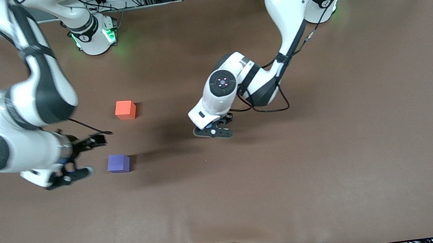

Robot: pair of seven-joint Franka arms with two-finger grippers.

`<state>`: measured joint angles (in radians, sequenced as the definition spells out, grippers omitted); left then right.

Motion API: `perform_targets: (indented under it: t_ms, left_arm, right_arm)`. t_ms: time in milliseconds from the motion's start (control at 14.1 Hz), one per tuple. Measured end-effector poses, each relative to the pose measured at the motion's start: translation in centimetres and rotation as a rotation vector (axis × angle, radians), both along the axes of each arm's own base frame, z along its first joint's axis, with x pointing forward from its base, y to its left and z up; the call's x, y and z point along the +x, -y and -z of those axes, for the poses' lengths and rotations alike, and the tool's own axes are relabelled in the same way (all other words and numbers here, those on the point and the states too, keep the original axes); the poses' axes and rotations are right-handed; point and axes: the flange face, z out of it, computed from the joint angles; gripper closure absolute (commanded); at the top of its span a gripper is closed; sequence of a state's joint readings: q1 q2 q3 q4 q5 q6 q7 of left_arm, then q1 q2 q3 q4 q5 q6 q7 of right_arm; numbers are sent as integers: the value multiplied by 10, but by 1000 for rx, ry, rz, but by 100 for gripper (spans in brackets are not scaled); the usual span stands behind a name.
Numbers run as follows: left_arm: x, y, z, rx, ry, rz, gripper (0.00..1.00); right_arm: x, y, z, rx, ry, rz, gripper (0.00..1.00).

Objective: Place blue block between orange and purple blocks
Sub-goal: 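Carry the blue cube to mid-table while the right gripper approaches, then release the blue cube while the right gripper moves over it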

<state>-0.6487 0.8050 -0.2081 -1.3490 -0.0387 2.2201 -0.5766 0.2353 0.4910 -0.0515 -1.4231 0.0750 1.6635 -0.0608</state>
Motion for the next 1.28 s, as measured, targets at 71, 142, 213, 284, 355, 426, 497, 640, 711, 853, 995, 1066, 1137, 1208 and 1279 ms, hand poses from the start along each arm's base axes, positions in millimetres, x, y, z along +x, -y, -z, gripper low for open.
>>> perform_targets:
  t_ms: [71,142,213,284,355,426,497,640,711,853,995,1066,1137,1208,1279]
  left_arm:
    - [-3,4,2,1,-1,6,0]
    - [-5,6,2,0,0,10,0]
    - [-5,6,0,0,5,13,0]
    - [-2,7,-3,-1,16,17,0]
    - [1,6,-10,-1,31,19,0]
    - [5,4,-20,-1,41,17,0]
    - [11,-2,-37,6,49,13,0]
    - [32,-30,-88,38,76,-14,0]
    - [47,-57,-122,60,84,-44,0]
    - [79,-133,-184,112,86,-133,0]
    - [106,-217,-231,185,107,-213,0]
    - [116,-251,-249,209,134,-255,0]
    - [124,-282,-264,218,150,-299,0]
    - [130,-311,-276,219,157,-343,0]
    - [134,-342,-285,226,153,-384,0]
  right_arm:
    - [4,-10,17,-1,8,-13,0]
    - [8,-20,33,-1,20,-24,0]
    - [12,-29,49,0,35,-35,0]
    - [16,-38,65,3,57,-44,0]
    - [19,-46,79,5,73,-51,0]
    - [19,-51,90,9,73,-52,0]
    - [18,-56,97,23,63,-40,0]
    - [14,-71,98,55,50,14,0]
    - [11,-80,97,58,47,34,0]
    - [2,-108,98,58,40,42,0]
    - [-14,-147,98,44,36,58,0]
    - [-24,-171,98,35,44,83,0]
    - [-36,-200,97,29,61,107,0]
    - [-50,-229,97,24,84,113,0]
    - [-65,-257,100,12,121,94,0]
